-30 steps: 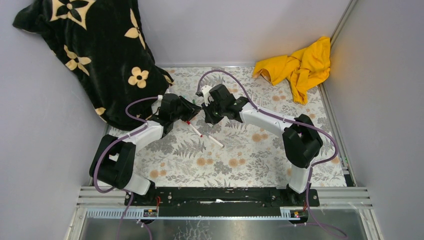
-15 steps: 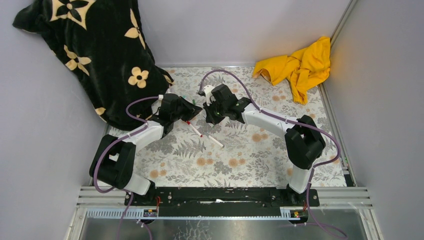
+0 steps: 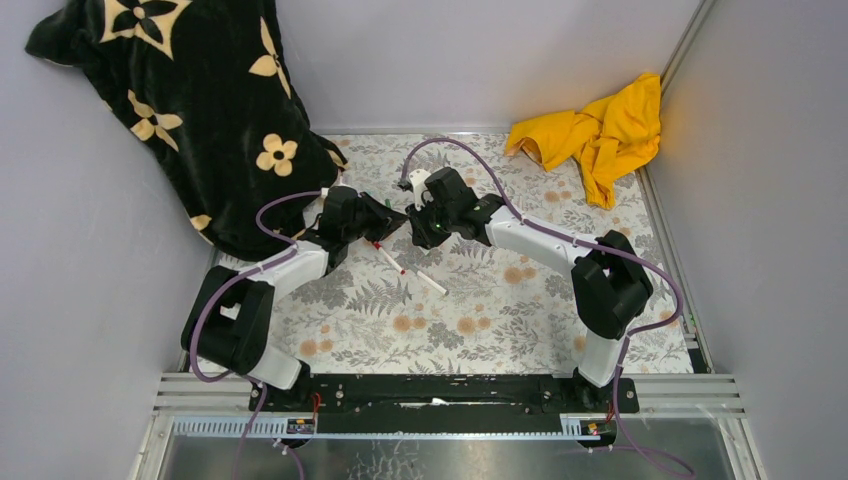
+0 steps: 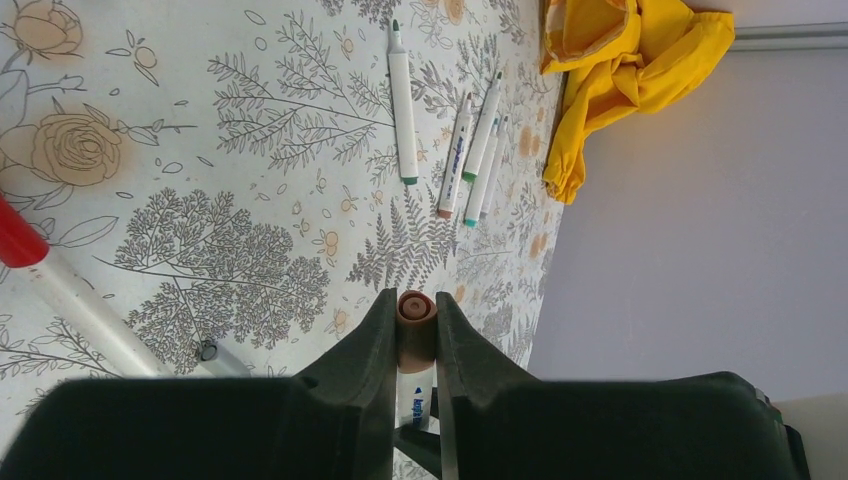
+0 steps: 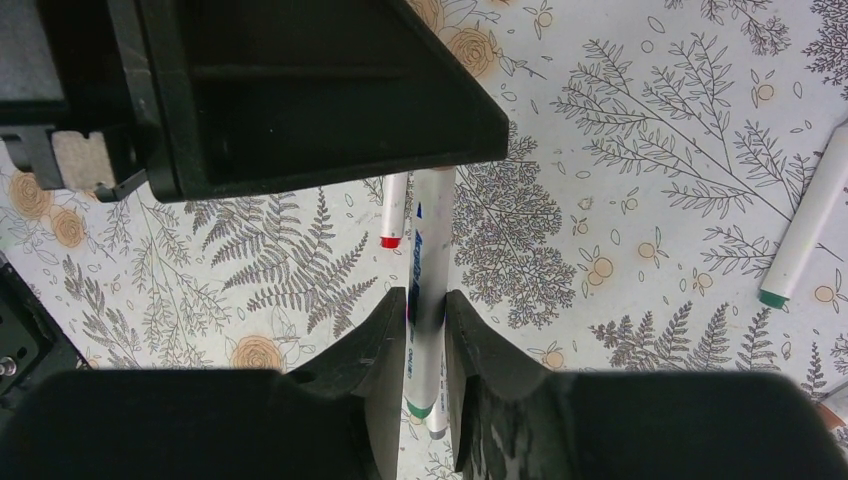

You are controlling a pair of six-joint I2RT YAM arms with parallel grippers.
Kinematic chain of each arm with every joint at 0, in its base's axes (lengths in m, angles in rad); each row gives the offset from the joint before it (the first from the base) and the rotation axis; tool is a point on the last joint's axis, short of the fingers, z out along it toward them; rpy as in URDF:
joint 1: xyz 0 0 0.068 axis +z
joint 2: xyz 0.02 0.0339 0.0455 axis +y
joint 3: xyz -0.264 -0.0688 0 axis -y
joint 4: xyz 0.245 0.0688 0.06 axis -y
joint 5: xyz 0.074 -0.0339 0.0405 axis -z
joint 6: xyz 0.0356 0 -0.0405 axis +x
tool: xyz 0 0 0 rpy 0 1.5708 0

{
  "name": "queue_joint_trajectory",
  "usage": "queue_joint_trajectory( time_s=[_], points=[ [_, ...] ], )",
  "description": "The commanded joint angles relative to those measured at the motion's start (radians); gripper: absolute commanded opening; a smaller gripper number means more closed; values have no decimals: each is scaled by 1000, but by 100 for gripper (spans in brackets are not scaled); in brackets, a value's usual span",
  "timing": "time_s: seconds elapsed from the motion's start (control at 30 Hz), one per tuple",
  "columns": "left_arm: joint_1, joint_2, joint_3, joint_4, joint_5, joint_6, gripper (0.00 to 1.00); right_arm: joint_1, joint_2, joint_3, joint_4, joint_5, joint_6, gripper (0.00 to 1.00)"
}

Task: Open the pen caps

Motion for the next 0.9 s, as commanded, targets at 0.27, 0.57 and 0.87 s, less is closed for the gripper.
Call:
queue_joint_trajectory(
  time_s=[0.27, 0.57, 0.87],
  points=[
    [-8, 18, 34, 117, 93, -35, 0, -2, -8, 55, 50, -69, 27, 27],
    [-10, 24, 16, 215, 150, -104, 0, -2, 11, 52, 66, -73, 35, 12],
    [65, 130, 85, 233, 173, -79, 0, -10, -6, -17, 75, -45, 58, 0]
  ],
)
